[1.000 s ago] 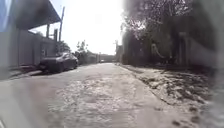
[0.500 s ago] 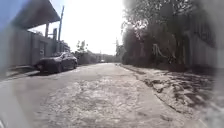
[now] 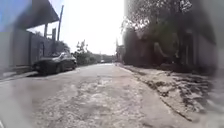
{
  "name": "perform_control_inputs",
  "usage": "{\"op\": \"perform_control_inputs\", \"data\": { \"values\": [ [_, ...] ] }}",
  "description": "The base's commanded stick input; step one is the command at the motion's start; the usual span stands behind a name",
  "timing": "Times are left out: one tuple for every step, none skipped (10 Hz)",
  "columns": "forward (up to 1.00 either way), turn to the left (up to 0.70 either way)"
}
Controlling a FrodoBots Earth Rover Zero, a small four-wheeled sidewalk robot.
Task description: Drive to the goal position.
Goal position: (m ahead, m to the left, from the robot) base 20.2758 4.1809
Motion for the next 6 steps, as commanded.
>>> {"op": "perform_control_inputs", "data": {
  "values": [
    [0.50,0.00],
    [0.50,0.00],
    [0.50,0.00],
    [0.50,0.00],
    [0.50,0.00],
    [0.50,0.00]
  ]
}}
